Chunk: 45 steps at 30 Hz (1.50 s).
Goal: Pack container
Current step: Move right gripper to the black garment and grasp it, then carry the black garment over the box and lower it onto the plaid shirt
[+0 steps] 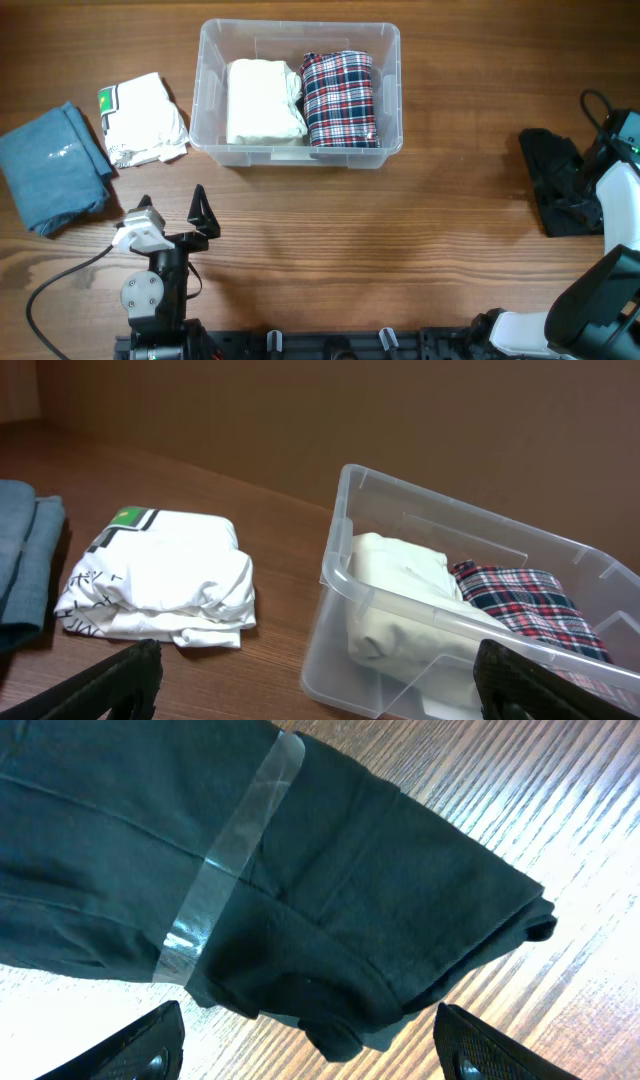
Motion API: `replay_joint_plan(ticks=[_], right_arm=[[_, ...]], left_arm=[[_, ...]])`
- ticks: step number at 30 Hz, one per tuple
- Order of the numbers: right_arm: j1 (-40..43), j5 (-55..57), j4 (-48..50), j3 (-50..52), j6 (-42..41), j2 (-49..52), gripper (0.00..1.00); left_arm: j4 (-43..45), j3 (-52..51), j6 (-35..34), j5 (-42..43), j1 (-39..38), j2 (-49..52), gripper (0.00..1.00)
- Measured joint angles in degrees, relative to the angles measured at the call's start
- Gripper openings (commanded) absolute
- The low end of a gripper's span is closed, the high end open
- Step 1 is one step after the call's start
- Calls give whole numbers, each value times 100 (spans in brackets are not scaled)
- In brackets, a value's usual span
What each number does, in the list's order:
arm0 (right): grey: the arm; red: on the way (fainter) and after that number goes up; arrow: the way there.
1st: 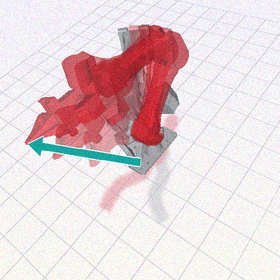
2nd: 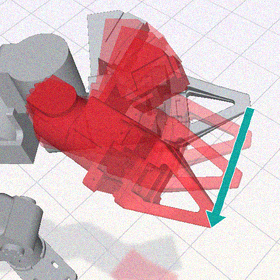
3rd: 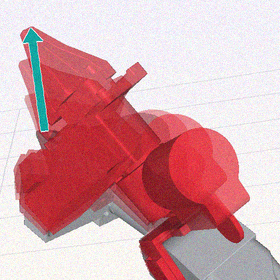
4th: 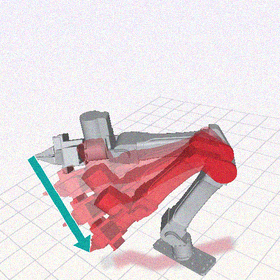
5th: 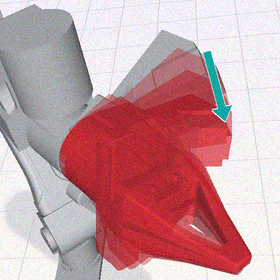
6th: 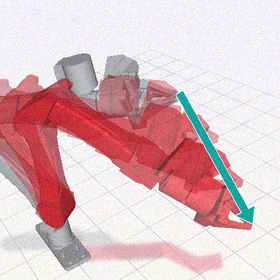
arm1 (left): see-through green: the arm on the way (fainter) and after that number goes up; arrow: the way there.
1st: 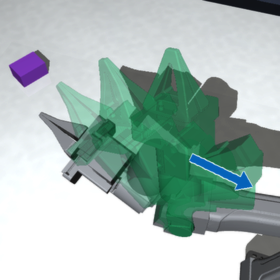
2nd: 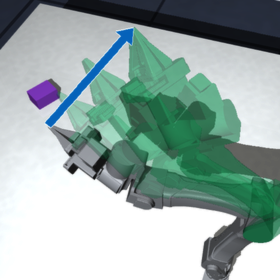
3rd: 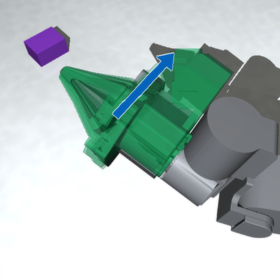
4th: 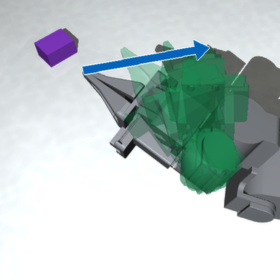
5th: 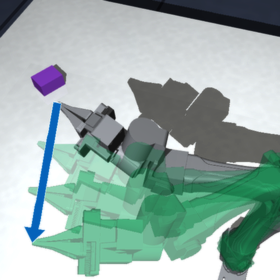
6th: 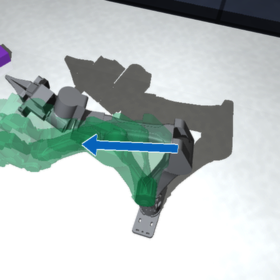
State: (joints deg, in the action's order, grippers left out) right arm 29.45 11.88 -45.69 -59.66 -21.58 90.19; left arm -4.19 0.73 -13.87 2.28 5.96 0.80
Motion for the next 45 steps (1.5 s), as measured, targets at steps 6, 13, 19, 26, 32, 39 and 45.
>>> replay_joint_plan(ticks=[6, 13, 19, 26, 32, 39, 45], right_arm=[[2, 26, 352, 138, -24, 0, 76], [39, 87, 953, 476, -59, 0, 60], [105, 192, 1154, 479, -96, 0, 4], [120, 142, 1189, 479, -15, 0, 4], [125, -957, 1117, 181, 332, -415, 4], [39, -3261, 1742, -592, 953, -1537, 4], [-1432, -4227, 2907, -662, 949, -1971, 4]], left_arm=[[0, 0, -2, 0, 0, 0, 100], [0, 0, 0, 0, 0, 0, 100], [0, 0, -2, 0, 0, 0, 100], [0, 0, -2, 0, 0, 0, 100], [0, 0, -2, 0, 0, 0, 100], [0, 0, -2, 0, 0, 0, 100], [0, 0, -2, 0, 0, 0, 100]])
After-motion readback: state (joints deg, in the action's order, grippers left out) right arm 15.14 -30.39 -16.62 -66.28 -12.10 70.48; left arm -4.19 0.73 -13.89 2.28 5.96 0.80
